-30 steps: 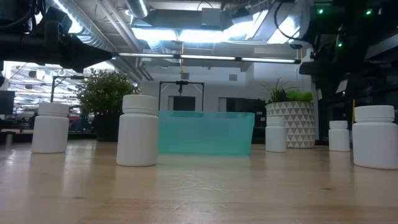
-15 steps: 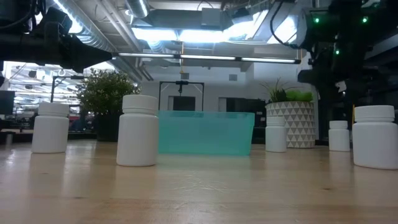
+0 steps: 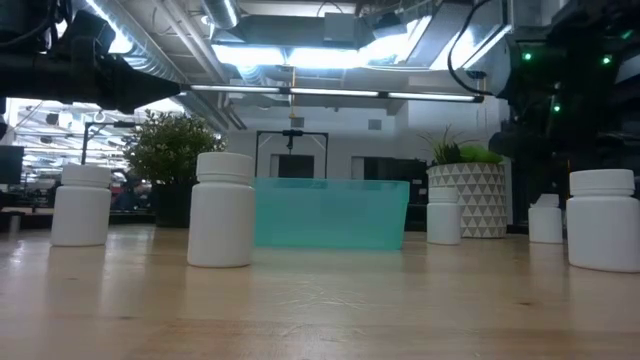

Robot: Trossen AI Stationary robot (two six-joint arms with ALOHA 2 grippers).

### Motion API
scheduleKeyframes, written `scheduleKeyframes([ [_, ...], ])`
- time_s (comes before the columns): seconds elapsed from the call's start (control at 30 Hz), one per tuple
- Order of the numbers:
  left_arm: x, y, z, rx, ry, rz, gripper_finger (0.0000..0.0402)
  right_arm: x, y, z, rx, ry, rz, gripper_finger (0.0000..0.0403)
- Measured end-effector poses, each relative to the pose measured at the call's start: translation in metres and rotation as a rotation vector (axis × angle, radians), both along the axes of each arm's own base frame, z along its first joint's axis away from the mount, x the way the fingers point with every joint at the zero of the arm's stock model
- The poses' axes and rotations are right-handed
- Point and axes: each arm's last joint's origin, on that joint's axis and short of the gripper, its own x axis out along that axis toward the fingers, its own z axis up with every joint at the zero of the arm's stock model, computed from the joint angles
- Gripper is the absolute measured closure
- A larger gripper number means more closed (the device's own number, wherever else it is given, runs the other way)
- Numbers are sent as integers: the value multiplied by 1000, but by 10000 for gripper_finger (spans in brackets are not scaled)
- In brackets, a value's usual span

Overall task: Pick and place pill bottles into a basket
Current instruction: Put the white pill bottle into the green bin

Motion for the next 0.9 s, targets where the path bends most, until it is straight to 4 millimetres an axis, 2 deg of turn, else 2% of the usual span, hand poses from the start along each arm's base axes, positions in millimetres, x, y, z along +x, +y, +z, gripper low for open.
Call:
scheduleKeyframes([
  [0.17,0,1,2,23,-15,24,368,-2,-4,-9,-17,-17,-24,144],
  [0.37,-1,1,3,25,-23,39,368,0,-7,-9,-86,-29,-19,144],
  [0.63,-1,1,3,23,-23,61,368,0,-6,-9,-69,-28,-14,145],
  [0.9,-1,2,3,23,-23,61,368,0,-6,-9,-69,-27,-14,187],
])
